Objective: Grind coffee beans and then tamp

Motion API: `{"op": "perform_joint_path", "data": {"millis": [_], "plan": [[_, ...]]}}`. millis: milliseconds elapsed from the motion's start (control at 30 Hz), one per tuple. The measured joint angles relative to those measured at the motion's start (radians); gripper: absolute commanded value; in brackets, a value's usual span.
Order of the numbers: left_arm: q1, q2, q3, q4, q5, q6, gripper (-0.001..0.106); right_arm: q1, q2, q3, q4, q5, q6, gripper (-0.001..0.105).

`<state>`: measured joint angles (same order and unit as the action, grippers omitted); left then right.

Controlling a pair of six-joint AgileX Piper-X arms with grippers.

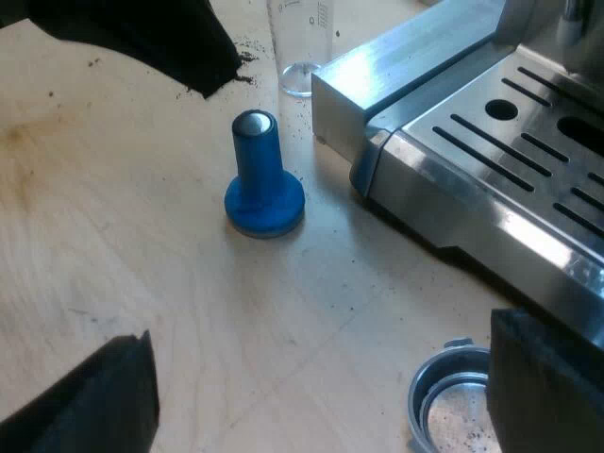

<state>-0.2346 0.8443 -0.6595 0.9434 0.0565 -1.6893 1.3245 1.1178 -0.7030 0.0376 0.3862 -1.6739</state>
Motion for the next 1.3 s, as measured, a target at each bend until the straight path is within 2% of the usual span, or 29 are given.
{"op": "perform_joint_path", "data": {"millis": [367,733,1000,1100,1200,1233,1267,1300], "plan": [[0.000,0.256,0.000,-0.079,-0.012,0.030,0.073,0.000,0.000,0.000,-0.004,0.000,0.021,0.072],[0.000,0.424,0.000,-0.152,-0.013,0.032,0.073,0.000,0.000,0.000,-0.003,0.000,0.027,0.072],[0.000,0.490,0.000,-0.188,0.061,0.021,0.073,0.000,0.000,0.000,-0.003,0.000,0.039,0.072],[0.000,0.494,0.000,-0.188,0.065,0.021,0.066,0.000,0.000,0.000,-0.001,0.000,0.039,0.072],[0.000,0.494,0.000,-0.188,0.045,0.007,0.046,0.000,0.000,0.000,-0.001,0.000,0.039,0.072],[0.000,0.494,0.000,-0.188,0.034,0.003,0.036,0.000,0.000,0.000,-0.001,0.000,0.039,0.072],[0.000,0.494,0.000,-0.188,0.028,0.001,0.032,0.000,0.000,0.000,-0.001,0.000,0.039,0.072],[0.000,0.494,0.000,-0.184,0.014,-0.002,0.020,0.000,0.000,0.000,0.001,0.000,0.039,0.072]]}}
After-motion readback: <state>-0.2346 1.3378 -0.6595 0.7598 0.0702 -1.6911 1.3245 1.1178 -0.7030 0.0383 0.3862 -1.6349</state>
